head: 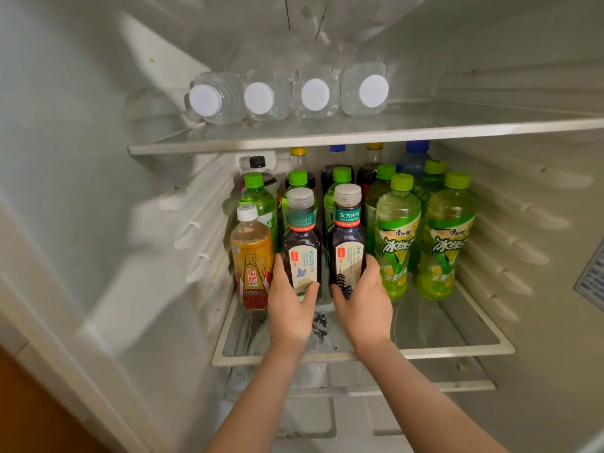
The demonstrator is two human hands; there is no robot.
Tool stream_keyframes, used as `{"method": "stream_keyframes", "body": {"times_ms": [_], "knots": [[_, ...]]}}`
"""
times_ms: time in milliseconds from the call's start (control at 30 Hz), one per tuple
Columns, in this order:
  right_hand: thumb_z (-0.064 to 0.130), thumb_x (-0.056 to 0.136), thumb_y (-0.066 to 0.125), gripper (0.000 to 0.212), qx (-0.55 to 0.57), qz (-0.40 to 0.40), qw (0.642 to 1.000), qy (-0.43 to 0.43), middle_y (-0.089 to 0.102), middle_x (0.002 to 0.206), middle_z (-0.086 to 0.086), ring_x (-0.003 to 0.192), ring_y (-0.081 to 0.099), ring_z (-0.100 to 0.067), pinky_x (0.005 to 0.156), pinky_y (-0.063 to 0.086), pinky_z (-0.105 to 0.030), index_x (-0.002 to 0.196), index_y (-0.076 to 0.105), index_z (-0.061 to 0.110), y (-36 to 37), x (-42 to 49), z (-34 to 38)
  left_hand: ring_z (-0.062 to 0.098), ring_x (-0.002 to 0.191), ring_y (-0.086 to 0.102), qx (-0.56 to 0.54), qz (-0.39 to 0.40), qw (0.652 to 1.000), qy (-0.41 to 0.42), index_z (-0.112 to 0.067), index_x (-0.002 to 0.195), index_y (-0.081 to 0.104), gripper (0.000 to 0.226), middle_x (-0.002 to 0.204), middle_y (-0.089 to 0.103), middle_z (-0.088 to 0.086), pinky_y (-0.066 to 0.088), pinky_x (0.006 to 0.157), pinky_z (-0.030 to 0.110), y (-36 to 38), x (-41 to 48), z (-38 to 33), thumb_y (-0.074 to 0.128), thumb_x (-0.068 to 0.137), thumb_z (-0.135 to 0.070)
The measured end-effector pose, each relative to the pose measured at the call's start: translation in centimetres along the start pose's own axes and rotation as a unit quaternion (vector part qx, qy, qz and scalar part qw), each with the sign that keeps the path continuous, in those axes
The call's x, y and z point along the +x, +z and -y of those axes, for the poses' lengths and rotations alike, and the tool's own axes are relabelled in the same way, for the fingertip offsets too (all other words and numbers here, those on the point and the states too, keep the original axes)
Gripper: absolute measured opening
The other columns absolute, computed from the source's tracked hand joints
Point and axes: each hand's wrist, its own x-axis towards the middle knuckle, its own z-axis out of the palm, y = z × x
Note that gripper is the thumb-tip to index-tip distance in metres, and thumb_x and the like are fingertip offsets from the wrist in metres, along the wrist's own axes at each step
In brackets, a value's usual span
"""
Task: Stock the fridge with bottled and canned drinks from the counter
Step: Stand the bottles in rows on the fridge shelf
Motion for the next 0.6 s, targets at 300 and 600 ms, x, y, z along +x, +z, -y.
{"method": "stream_keyframes", "body": {"times_ms": [300,600], "knots": [[0.022,0.083,0.068,0.071,0.003,-0.012,1.000,-0.001,0.051,0.135,-0.012,0.118,0.054,-0.031,0.085,0.049,-0.039,0.141,0.032,0.005,0.0,-0.2,0.0,0.012,0.116,0.041,0.055,-0.223,0.972,0.058,-0.014,0.122,0.049,0.044,0.125,0.048,0.007,0.036,0.100,0.026,-3.8,-1.5,1.2,0.067,0.082,-0.013],[0.004,0.071,0.073,0.036,-0.040,-0.085,0.972,-0.214,0.061,0.108,-0.014,0.099,0.056,-0.028,0.072,0.053,-0.034,0.105,0.060,0.001,-0.7,-1.0,0.9,0.026,0.138,0.031,0.060,-0.135,0.989,-0.014,-0.006,0.148,0.016,0.084,0.148,0.030,0.014,0.028,0.111,0.031,-3.1,-0.1,1.6,0.068,0.082,-0.003]]}}
